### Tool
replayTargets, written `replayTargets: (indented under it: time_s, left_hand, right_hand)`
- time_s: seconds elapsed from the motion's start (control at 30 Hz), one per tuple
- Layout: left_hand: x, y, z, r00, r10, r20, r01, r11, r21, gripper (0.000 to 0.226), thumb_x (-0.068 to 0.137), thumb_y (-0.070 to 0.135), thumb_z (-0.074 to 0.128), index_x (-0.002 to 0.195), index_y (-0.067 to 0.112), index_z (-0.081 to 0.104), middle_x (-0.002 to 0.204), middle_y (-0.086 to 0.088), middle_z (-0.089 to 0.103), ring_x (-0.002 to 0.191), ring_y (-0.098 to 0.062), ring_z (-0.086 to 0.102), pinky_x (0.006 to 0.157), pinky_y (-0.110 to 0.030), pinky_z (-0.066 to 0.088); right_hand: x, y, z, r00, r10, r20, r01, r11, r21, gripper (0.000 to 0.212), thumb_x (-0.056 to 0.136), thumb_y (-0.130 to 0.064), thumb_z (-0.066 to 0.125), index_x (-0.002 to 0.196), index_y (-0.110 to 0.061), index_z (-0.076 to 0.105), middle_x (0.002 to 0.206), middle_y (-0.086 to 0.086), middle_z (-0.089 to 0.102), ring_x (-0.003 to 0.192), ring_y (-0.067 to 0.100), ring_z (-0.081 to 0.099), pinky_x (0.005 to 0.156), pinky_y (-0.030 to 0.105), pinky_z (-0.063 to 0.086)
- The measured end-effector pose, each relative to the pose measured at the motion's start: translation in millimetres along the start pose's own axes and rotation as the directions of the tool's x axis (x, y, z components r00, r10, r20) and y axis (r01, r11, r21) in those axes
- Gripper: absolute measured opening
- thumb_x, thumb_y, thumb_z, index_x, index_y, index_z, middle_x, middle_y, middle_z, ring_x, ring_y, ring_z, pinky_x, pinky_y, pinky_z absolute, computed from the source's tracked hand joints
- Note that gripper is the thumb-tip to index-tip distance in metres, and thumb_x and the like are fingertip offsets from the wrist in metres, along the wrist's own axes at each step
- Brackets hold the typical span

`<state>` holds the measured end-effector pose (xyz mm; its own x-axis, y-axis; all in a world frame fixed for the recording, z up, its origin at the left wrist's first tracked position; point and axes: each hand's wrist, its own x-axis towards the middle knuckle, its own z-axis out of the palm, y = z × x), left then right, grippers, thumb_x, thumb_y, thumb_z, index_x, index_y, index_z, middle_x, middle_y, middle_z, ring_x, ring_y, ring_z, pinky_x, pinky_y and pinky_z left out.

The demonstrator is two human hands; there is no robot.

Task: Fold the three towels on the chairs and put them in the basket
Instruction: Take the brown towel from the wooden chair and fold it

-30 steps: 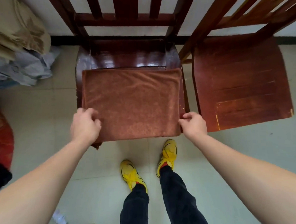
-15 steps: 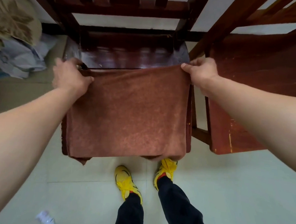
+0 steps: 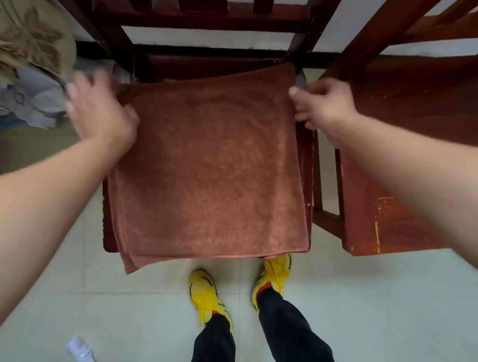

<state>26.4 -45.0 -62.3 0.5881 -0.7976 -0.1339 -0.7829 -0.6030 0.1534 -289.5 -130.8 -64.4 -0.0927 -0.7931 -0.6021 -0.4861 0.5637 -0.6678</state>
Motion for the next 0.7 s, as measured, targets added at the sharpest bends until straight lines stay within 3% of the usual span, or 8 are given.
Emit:
replayTargets:
  time_s: [0.1, 0.17, 0.2, 0.33, 0.43, 0.53, 0.6, 0.7]
  left_hand:
    - [-53, -2, 11, 0.962, 0.256, 0.092, -0.257, 0.966, -0.004, 0.036, 0.083, 0.018, 0.059, 0.118, 0.011, 0.057, 0.124, -0.023, 0.046, 0.114, -0.042, 0.043, 0.092, -0.051, 0.041]
    - [-80, -14, 20, 0.926, 0.327, 0.190, -0.337, 0.941, 0.025, 0.044, 0.085, 0.022, 0.060, 0.127, 0.013, 0.056, 0.130, -0.021, 0.045, 0.114, -0.042, 0.043, 0.088, -0.053, 0.045]
    - [-88, -19, 24, 0.913, 0.342, 0.222, -0.361, 0.931, 0.050, 0.048, 0.086, 0.023, 0.060, 0.132, 0.013, 0.053, 0.136, -0.020, 0.044, 0.118, -0.042, 0.042, 0.088, -0.053, 0.044]
    - [-104, -35, 20, 0.917, 0.312, 0.249, -0.341, 0.937, 0.078, 0.051, 0.085, 0.021, 0.062, 0.134, 0.013, 0.050, 0.142, -0.021, 0.040, 0.125, -0.041, 0.038, 0.095, -0.052, 0.039]
    - [-125, -32, 9, 0.914, 0.339, 0.224, -0.361, 0.930, 0.068, 0.036, 0.082, 0.019, 0.066, 0.115, 0.008, 0.060, 0.120, -0.021, 0.051, 0.107, -0.041, 0.046, 0.088, -0.050, 0.042]
    - [-164, -23, 5, 0.837, 0.460, 0.298, -0.480, 0.877, -0.007, 0.018, 0.080, 0.020, 0.067, 0.094, 0.010, 0.063, 0.098, -0.014, 0.056, 0.093, -0.037, 0.051, 0.077, -0.045, 0.046]
    - [-190, -14, 6, 0.782, 0.500, 0.373, -0.507, 0.857, -0.085, 0.013, 0.081, 0.022, 0.065, 0.089, 0.013, 0.063, 0.093, -0.009, 0.057, 0.091, -0.033, 0.054, 0.073, -0.042, 0.048]
    - [-225, 4, 10, 0.791, 0.404, 0.460, -0.327, 0.914, -0.241, 0.006, 0.086, 0.024, 0.061, 0.084, 0.019, 0.064, 0.084, 0.001, 0.063, 0.087, -0.024, 0.059, 0.070, -0.036, 0.048]
  right_hand:
    - [-34, 32, 6, 0.994, 0.044, 0.098, -0.022, 0.976, -0.215, 0.042, 0.071, -0.034, 0.084, 0.105, -0.021, 0.063, 0.098, 0.001, 0.069, 0.081, 0.017, 0.067, 0.070, 0.032, 0.056]
    - [-53, 53, 7, 0.995, 0.059, 0.082, -0.027, 0.937, -0.348, 0.020, 0.073, -0.031, 0.083, 0.078, -0.023, 0.065, 0.079, -0.003, 0.068, 0.079, 0.020, 0.068, 0.078, 0.038, 0.057]
    - [-58, 60, 6, 0.997, 0.059, 0.045, -0.040, 0.938, -0.343, 0.021, 0.075, -0.031, 0.081, 0.071, -0.022, 0.063, 0.071, -0.005, 0.066, 0.076, 0.020, 0.068, 0.077, 0.038, 0.057]
    - [-77, 77, 5, 0.992, 0.004, -0.125, -0.043, 0.950, -0.309, 0.013, 0.082, -0.033, 0.074, 0.087, -0.026, 0.064, 0.069, -0.013, 0.062, 0.079, 0.015, 0.064, 0.080, 0.035, 0.054]
    - [-94, 85, 7, 0.985, 0.056, -0.163, -0.090, 0.974, -0.209, 0.027, 0.077, -0.043, 0.074, 0.096, -0.027, 0.062, 0.077, -0.010, 0.066, 0.086, 0.019, 0.068, 0.082, 0.039, 0.055]
    - [-119, 105, 1, 0.987, 0.142, -0.081, -0.158, 0.953, -0.258, 0.041, 0.069, -0.050, 0.079, 0.098, -0.027, 0.060, 0.083, -0.009, 0.067, 0.085, 0.019, 0.068, 0.082, 0.040, 0.056]
    - [-137, 126, -3, 0.973, 0.229, 0.010, -0.213, 0.921, -0.326, 0.034, 0.068, -0.039, 0.084, 0.088, -0.024, 0.061, 0.081, -0.006, 0.069, 0.079, 0.019, 0.068, 0.081, 0.039, 0.056]
    - [-152, 142, -9, 0.965, 0.259, 0.030, -0.233, 0.908, -0.347, 0.020, 0.072, -0.029, 0.082, 0.078, -0.023, 0.064, 0.081, -0.002, 0.072, 0.081, 0.022, 0.070, 0.084, 0.040, 0.056]
